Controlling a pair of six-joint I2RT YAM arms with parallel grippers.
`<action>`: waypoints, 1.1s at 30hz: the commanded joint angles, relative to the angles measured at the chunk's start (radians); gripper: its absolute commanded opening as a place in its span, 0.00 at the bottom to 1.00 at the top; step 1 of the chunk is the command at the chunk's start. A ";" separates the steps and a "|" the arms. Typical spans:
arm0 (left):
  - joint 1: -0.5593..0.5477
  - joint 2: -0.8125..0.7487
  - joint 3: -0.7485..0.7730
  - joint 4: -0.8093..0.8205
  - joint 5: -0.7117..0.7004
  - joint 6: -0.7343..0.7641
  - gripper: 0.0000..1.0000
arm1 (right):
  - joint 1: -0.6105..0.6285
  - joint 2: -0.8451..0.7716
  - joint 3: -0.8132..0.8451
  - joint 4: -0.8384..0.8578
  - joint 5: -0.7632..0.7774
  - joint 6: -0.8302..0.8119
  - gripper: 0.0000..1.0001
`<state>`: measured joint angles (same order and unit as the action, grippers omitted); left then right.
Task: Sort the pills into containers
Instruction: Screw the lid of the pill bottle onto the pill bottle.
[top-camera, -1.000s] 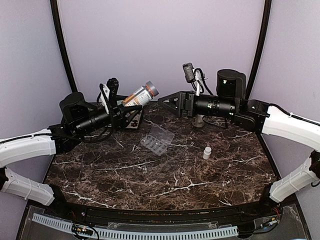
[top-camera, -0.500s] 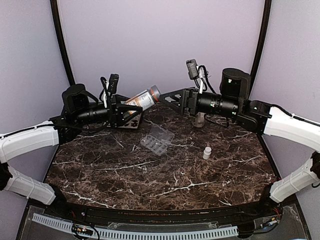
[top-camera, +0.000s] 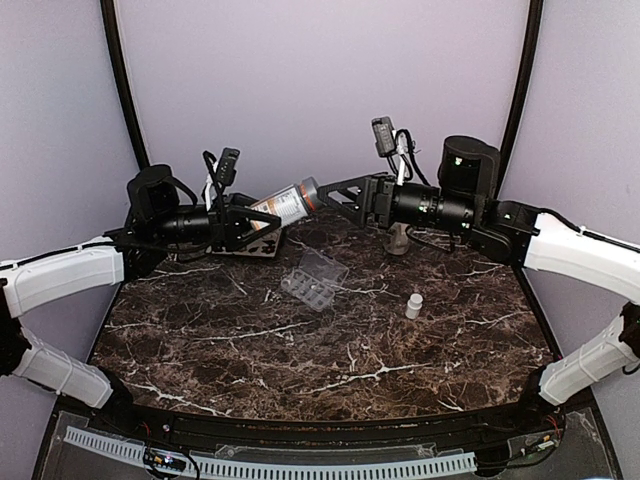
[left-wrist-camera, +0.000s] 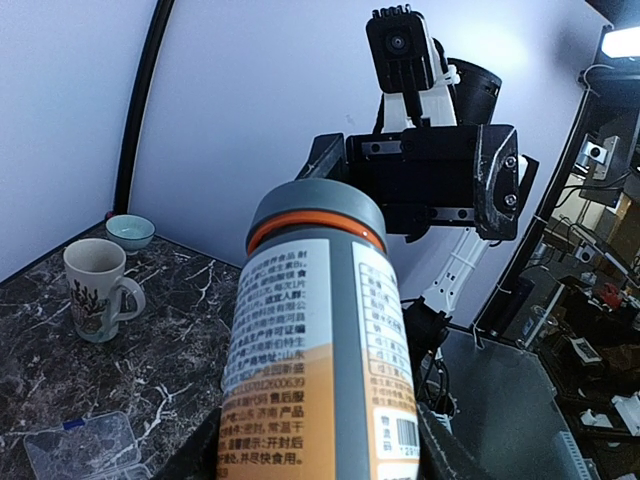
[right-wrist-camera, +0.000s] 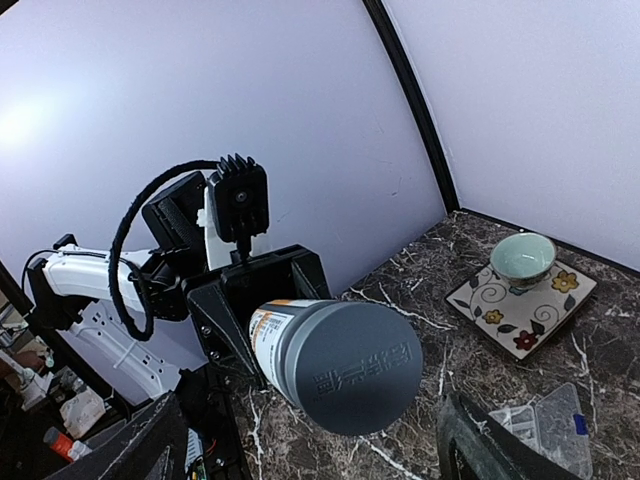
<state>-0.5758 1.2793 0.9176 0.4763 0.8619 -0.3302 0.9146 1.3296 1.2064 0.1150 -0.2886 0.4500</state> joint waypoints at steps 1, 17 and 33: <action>0.007 0.006 0.046 0.063 0.082 -0.044 0.00 | -0.007 0.015 0.005 0.061 -0.013 0.004 0.86; 0.010 0.029 0.063 0.073 0.147 -0.078 0.00 | -0.013 0.058 0.021 0.095 -0.036 0.023 0.85; 0.012 0.043 0.069 0.086 0.166 -0.088 0.00 | -0.013 0.093 0.044 0.111 -0.078 0.051 0.66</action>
<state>-0.5713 1.3319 0.9497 0.5018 1.0065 -0.4068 0.9085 1.4071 1.2156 0.1829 -0.3412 0.4915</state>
